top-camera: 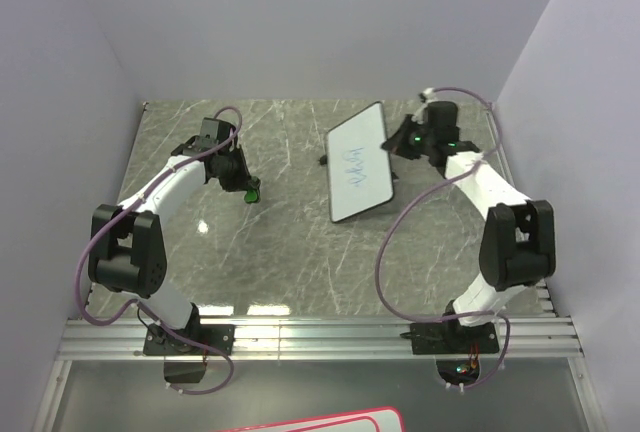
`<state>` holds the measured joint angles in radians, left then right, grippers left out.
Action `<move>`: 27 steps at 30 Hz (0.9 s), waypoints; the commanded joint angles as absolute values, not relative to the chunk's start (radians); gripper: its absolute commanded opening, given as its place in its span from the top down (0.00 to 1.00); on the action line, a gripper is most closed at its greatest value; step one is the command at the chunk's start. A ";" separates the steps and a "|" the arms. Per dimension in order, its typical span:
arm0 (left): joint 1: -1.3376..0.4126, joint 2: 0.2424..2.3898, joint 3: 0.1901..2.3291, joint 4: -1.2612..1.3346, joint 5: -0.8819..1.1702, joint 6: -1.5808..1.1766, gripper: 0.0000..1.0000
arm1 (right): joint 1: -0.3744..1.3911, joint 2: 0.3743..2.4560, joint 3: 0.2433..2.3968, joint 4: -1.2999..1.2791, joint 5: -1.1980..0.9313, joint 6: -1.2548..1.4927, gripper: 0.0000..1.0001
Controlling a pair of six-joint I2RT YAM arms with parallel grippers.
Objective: Erase the whiteboard
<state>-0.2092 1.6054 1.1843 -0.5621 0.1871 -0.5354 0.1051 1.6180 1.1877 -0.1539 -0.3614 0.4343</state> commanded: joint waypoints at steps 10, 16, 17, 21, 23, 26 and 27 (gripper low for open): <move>-0.209 1.621 1.261 -0.560 0.209 -0.512 1.00 | 0.337 1.793 1.469 -0.377 -0.489 0.474 1.00; -0.209 1.617 1.252 -0.552 0.213 -0.509 1.00 | 0.333 1.836 1.768 -0.475 -0.486 0.491 1.00; -0.209 1.618 1.255 -0.554 0.212 -0.508 1.00 | 0.331 1.841 1.807 -0.477 -0.509 0.506 1.00; -0.209 1.628 1.270 -0.554 0.213 -0.505 1.00 | 0.328 1.911 2.055 -0.580 -0.549 0.508 1.00; -0.209 1.632 1.282 -0.549 0.224 -0.508 1.00 | 0.325 1.972 2.196 -0.676 -0.554 0.477 1.00; -0.210 1.641 1.301 -0.545 0.236 -0.506 1.00 | 0.316 2.013 2.252 -0.747 -0.552 0.450 1.00; -0.210 1.644 1.307 -0.543 0.239 -0.506 1.00 | 0.314 2.003 2.237 -0.750 -0.557 0.443 1.00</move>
<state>-0.2092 1.6382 1.2530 -0.5636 0.2073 -0.5312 0.3256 2.0006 2.2032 -0.6548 -0.4988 0.4618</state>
